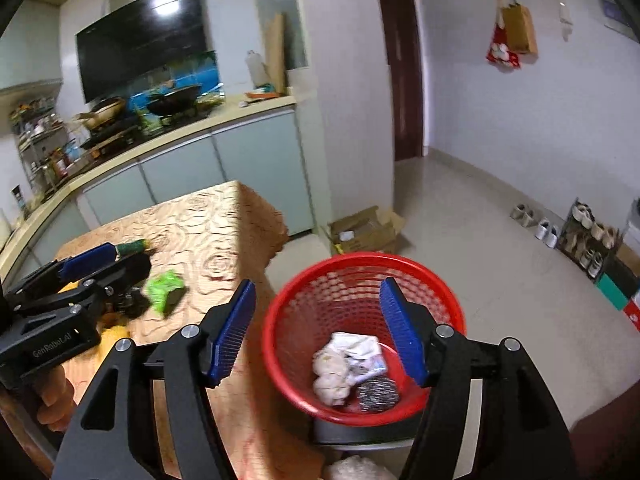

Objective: Collect trash
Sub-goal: 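Move both tools back over the table toward the remaining trash, then grasp the clear plastic bag with the left tool while the right tool grasps a yellow foam net, then lift the plastic bag and foam net and carry both over the red wastebasket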

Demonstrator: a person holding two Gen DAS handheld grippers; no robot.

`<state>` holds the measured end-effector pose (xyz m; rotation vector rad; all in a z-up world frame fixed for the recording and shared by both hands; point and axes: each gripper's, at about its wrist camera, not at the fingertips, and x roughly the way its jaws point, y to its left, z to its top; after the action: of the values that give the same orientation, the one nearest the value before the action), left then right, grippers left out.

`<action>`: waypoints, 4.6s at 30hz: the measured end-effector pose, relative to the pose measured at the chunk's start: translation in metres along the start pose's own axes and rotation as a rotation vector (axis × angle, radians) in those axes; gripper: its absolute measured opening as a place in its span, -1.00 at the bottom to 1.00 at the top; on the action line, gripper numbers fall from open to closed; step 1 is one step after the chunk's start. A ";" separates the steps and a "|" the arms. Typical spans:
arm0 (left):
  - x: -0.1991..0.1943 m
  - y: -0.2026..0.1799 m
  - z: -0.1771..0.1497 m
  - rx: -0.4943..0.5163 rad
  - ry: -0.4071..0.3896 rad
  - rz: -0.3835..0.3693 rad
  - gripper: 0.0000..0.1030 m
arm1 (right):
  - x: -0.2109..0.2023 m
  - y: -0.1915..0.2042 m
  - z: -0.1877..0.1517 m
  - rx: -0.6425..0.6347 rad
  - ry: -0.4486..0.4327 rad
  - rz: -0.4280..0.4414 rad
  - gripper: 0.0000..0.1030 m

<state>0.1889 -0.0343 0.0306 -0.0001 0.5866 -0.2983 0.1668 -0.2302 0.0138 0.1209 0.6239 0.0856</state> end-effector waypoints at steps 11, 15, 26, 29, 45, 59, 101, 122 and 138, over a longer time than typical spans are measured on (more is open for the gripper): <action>-0.071 0.094 -0.024 -0.119 -0.048 0.206 0.46 | -0.009 0.062 -0.003 -0.065 -0.006 0.100 0.35; -0.086 0.118 -0.036 -0.142 -0.046 0.269 0.47 | -0.015 0.080 -0.006 -0.088 -0.006 0.125 0.35; -0.078 0.134 -0.061 -0.163 0.010 0.268 0.62 | -0.021 0.097 -0.011 -0.116 0.002 0.137 0.35; -0.062 0.134 -0.062 -0.154 0.040 0.259 0.63 | -0.019 0.098 -0.011 -0.115 0.007 0.135 0.35; -0.016 0.166 -0.089 -0.183 0.187 0.310 0.49 | -0.001 0.100 -0.012 -0.115 0.045 0.138 0.35; -0.037 0.175 -0.098 -0.172 0.157 0.281 -0.46 | 0.012 0.129 -0.024 -0.155 0.100 0.192 0.35; -0.122 0.209 -0.094 -0.293 0.004 0.399 -0.50 | 0.094 0.217 -0.079 -0.342 0.314 0.237 -0.35; -0.136 0.189 -0.082 -0.247 -0.050 0.415 -0.50 | 0.036 0.188 -0.044 -0.292 0.147 0.241 -0.60; -0.145 0.149 -0.052 -0.174 -0.130 0.376 -0.50 | -0.022 0.146 0.003 -0.209 -0.026 0.231 -0.60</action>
<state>0.0870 0.1526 0.0539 -0.0760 0.4702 0.1176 0.1441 -0.0882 0.0490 -0.0084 0.5693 0.3708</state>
